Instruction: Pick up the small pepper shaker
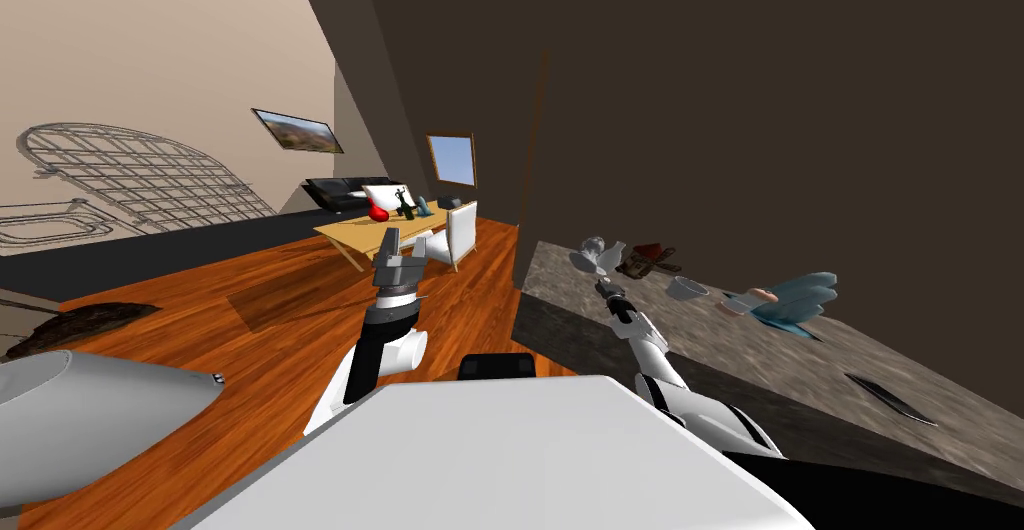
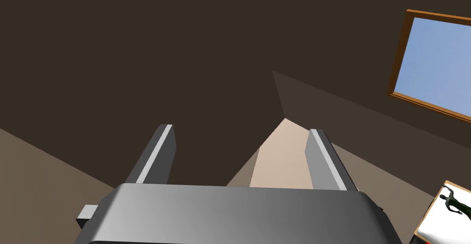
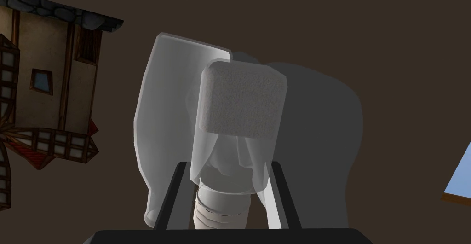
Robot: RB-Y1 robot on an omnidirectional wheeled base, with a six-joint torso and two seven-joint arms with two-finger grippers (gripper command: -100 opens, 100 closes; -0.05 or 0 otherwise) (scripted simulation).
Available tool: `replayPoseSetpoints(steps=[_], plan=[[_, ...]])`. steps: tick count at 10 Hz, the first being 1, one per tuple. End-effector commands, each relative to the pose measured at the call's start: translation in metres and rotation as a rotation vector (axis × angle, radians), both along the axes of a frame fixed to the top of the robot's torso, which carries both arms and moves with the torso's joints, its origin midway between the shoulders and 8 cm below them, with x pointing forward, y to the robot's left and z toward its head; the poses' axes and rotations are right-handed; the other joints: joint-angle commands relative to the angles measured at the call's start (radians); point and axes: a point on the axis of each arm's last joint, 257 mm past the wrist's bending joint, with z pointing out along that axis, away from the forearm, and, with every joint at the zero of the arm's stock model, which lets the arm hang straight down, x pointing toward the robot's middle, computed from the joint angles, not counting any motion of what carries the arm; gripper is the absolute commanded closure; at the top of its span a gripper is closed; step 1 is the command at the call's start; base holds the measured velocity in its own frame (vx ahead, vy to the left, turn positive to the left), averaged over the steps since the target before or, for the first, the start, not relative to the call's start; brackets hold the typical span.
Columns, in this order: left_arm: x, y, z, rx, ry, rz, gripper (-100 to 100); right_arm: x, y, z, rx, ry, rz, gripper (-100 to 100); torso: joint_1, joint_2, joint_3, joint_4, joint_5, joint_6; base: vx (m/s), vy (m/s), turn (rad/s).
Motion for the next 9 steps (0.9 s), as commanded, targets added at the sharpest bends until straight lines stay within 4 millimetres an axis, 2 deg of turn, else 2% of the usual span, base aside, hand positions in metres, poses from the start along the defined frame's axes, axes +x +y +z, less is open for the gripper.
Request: replayPoseSetpoints(steps=[1, 2, 5, 6, 7, 8, 9], plan=[[0.000, 0.000, 0.000, 0.000, 0.000, 0.000, 0, -0.006, -0.002, 0.001, 0.000, -0.006, -0.012, 100, 0.000, 0.000, 0.000, 0.000, 0.000, 0.000, -0.022, -0.023, 0.114], [0.000, 0.000, 0.000, 0.000, 0.000, 0.000, 0, -0.025, -0.010, -0.009, 0.011, 0.012, -0.051, 100, 0.000, -0.001, 0.000, 0.000, 0.000, 0.000, -0.023, -0.027, 0.172], [0.000, 0.000, 0.000, 0.000, 0.000, 0.000, 0, -0.022, -0.009, 0.002, -0.001, -0.006, -0.042, 100, -0.002, -0.001, -0.002, -0.002, -0.003, 0.002, -0.011, -0.012, 0.030], [0.000, 0.000, 0.000, 0.000, 0.000, 0.000, 0, -0.044, -0.019, -0.009, 0.007, 0.016, -0.083, 100, -0.002, -0.002, -0.002, -0.002, -0.003, 0.002, -0.019, -0.012, 0.193], [0.000, 0.000, 0.000, 0.000, 0.000, 0.000, 0, -0.038, -0.016, 0.003, -0.004, -0.006, -0.072, 100, -0.002, -0.001, -0.002, -0.002, -0.003, 0.001, -0.020, -0.019, 0.121], [0.000, 0.000, 0.000, 0.000, 0.000, 0.000, 0, -0.060, -0.026, -0.005, 0.002, 0.014, -0.115, 100, -0.003, -0.002, -0.002, -0.002, -0.003, 0.002, -0.029, -0.029, 0.179], [0.000, 0.000, 0.000, 0.000, 0.000, 0.000, 0, -0.055, -0.024, 0.005, -0.007, -0.006, -0.105, 100, -0.004, -0.001, -0.001, -0.002, -0.004, 0.001, -0.024, -0.030, 0.090]])
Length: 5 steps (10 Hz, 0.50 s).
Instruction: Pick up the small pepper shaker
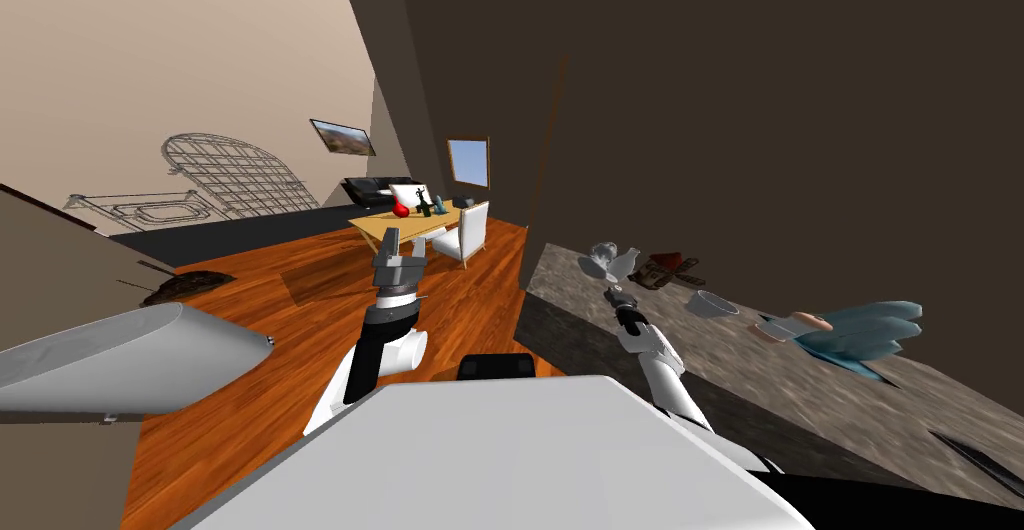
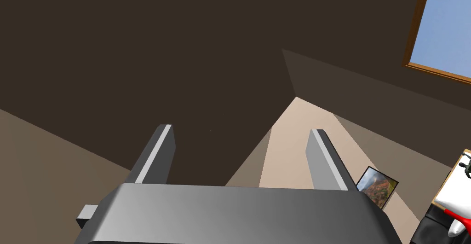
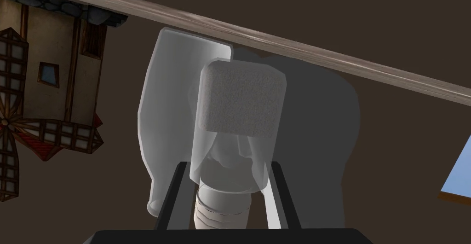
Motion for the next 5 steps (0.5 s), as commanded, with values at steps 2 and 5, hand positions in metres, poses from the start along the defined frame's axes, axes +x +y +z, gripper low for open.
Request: replayPoseSetpoints(steps=[2, 5], plan=[[0.000, 0.000, 0.000, 0.000, 0.000, 0.000, 0, -0.024, -0.010, -0.001, 0.000, 0.007, -0.043, 100, 0.001, -0.001, 0.000, 0.000, 0.000, 0.000, -0.011, -0.015, 0.086], [0.000, 0.000, 0.000, 0.000, 0.000, 0.000, 0, -0.039, -0.016, 0.007, -0.009, 0.000, -0.068, 100, 0.000, 0.001, 0.001, 0.000, 0.000, 0.000, -0.030, -0.029, 0.143]])
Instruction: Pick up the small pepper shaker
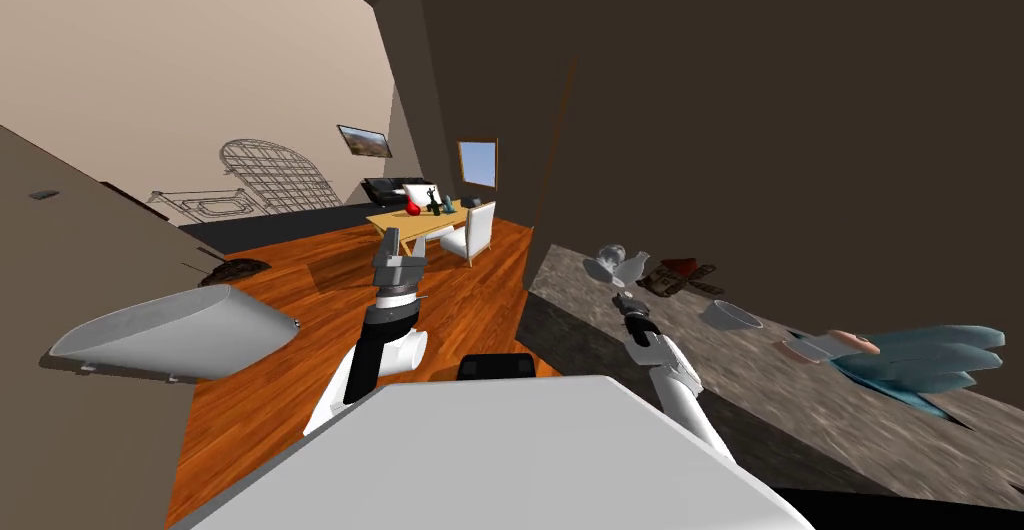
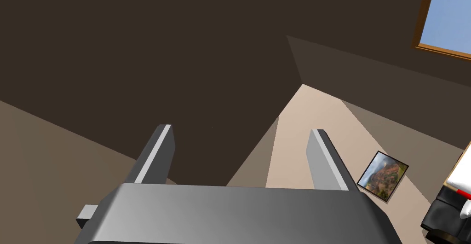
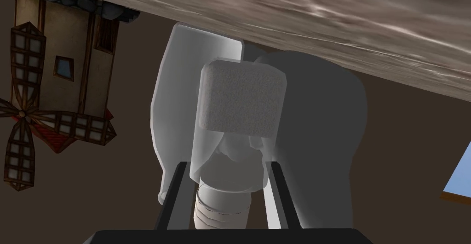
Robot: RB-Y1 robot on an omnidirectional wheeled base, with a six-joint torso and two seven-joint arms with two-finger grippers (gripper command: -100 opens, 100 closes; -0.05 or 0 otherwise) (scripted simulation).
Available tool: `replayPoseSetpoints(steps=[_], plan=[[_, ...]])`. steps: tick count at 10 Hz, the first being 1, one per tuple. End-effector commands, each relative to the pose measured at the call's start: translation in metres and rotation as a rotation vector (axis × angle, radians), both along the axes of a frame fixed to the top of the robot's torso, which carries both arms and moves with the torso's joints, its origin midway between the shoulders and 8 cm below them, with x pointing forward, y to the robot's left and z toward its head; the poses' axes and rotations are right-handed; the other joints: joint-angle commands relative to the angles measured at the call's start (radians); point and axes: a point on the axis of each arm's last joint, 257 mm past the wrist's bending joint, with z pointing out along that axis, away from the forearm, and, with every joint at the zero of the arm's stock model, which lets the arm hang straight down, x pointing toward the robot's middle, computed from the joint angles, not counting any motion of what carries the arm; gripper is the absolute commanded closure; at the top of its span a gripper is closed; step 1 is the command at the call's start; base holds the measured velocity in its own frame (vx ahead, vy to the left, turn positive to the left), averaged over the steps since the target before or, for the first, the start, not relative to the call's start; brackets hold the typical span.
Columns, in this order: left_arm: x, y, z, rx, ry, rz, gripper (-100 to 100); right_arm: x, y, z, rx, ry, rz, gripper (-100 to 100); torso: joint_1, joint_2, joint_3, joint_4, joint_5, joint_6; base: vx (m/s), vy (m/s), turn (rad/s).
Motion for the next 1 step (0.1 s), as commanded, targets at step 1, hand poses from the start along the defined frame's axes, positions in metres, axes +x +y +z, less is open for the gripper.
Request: replayPoseSetpoints(steps=[1], plan=[[0.0000, 0.0000, 0.0000, 0.000, 0.000, 0.000, 0, 0.0000, 0.0000, 0.0000, 0.000, 0.000, 0.000, 0, 0.000, 0.000, 0.000, 0.000, 0.000, 0.000, 0.000, 0.000, 0.000]])
